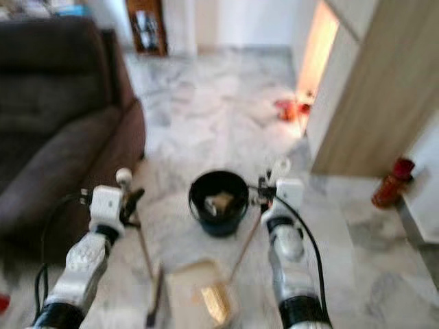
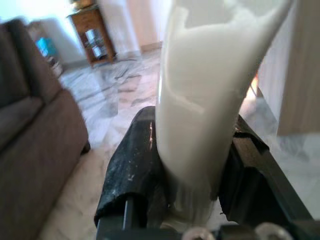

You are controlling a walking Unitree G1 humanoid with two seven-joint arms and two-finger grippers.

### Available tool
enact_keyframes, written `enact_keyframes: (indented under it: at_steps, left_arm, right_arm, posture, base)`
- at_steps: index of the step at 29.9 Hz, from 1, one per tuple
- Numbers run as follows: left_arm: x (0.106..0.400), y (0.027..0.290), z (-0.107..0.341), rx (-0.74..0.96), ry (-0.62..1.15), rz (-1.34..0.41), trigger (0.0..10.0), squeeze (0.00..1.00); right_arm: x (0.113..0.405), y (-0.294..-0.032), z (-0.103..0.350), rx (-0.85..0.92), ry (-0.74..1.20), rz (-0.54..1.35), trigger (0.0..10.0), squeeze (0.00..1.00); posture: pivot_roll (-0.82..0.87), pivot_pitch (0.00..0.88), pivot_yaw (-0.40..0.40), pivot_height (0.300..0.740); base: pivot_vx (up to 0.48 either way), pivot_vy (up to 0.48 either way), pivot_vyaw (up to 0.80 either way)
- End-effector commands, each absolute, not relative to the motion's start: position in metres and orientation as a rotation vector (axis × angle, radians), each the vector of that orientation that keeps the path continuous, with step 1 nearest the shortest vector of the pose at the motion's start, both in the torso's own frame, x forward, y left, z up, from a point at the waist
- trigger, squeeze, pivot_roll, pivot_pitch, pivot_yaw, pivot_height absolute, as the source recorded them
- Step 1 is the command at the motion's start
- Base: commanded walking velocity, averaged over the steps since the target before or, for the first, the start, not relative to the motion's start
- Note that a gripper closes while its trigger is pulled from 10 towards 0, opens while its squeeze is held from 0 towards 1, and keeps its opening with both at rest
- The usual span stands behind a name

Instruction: Sweep floor

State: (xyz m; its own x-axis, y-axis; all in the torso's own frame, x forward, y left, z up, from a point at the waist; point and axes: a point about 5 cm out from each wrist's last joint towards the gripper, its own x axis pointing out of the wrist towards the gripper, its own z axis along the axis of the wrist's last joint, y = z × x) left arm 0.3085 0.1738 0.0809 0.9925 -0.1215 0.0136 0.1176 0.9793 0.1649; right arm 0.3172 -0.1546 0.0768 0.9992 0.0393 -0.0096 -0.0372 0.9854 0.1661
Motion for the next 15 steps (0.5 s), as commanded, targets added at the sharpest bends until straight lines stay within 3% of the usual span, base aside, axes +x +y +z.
enact_keyframes:
  at_steps: [1,5,15]
  left_arm:
    - [0.3143,0.1661,0.0948,0.160,-0.087,-0.138,10.0,0.00]
    - [0.3142,0.1658,0.0949,0.162,-0.088,-0.140,10.0,0.00]
    - [0.3141,0.1655,0.0956,0.162,-0.095,-0.139,10.0,0.00]
  right_arm:
    - [0.3199,-0.1655,0.0857,0.144,-0.030,0.013,10.0,0.00]
    - [0.3200,-0.1646,0.0863,0.136,-0.031,0.012,10.0,0.00]
    - [0.3203,-0.1627,0.0874,0.141,-0.036,0.020,10.0,0.00]
  posture:
    - [0.03,0.000,0.069,0.740]
    - [0.03,0.000,0.068,0.740]
    - [0.03,0.000,0.067,0.740]
  base:
    - [0.371,0.000,0.00]
    - [0.324,0.000,0.00]
    - [0.000,0.000,0.00]
